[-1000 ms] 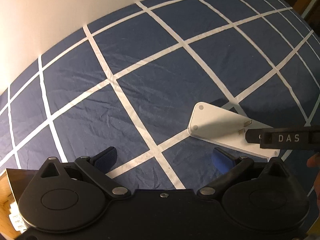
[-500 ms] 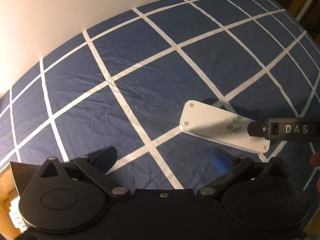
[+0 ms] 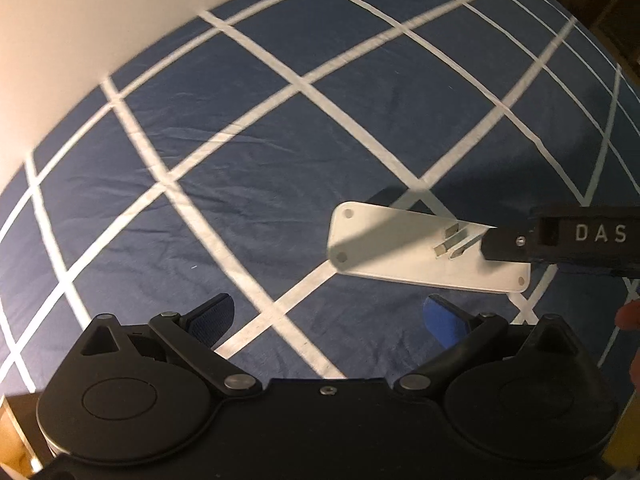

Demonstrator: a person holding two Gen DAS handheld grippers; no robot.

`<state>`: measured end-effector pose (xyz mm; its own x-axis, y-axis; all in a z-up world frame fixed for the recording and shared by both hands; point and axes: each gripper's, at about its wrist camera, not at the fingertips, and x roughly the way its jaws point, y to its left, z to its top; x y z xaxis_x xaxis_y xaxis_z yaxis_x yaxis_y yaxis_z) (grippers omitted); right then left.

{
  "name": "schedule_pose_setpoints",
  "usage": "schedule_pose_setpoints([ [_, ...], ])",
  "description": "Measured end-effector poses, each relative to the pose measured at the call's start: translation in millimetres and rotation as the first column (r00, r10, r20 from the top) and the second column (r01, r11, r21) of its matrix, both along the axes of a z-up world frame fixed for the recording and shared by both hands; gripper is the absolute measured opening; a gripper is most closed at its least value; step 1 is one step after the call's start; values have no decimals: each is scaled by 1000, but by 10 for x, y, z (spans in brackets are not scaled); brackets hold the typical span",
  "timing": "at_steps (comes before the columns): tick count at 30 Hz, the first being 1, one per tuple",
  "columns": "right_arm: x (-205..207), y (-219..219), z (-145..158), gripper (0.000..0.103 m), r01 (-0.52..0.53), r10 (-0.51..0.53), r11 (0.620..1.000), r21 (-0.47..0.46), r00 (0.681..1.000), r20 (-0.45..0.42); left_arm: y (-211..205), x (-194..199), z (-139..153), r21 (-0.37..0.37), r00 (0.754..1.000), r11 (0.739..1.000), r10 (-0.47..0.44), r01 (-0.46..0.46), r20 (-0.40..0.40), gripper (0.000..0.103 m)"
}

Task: Organize objects
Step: 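Close the right tool on the white power strip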

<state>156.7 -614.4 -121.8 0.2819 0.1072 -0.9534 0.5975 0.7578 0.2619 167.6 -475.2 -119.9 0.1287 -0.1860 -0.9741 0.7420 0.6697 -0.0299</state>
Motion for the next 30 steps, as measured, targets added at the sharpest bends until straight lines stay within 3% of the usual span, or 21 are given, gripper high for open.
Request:
schedule_pose_setpoints([
  [7, 89, 12, -142, 92, 27, -27, 1000, 11, 999, -40, -193, 104, -193, -2, 995, 997, -81, 81, -59, 102],
  [18, 151, -22, -355, 94, 45, -41, 998, 49, 996, -78, -368, 203, -415, -22, 984, 992, -127, 125, -125, 102],
  [30, 146, -37, -247, 94, 50, -48, 998, 48, 998, -48, -361, 202, -443, -46, 974, 988, -152, 146, -166, 102],
])
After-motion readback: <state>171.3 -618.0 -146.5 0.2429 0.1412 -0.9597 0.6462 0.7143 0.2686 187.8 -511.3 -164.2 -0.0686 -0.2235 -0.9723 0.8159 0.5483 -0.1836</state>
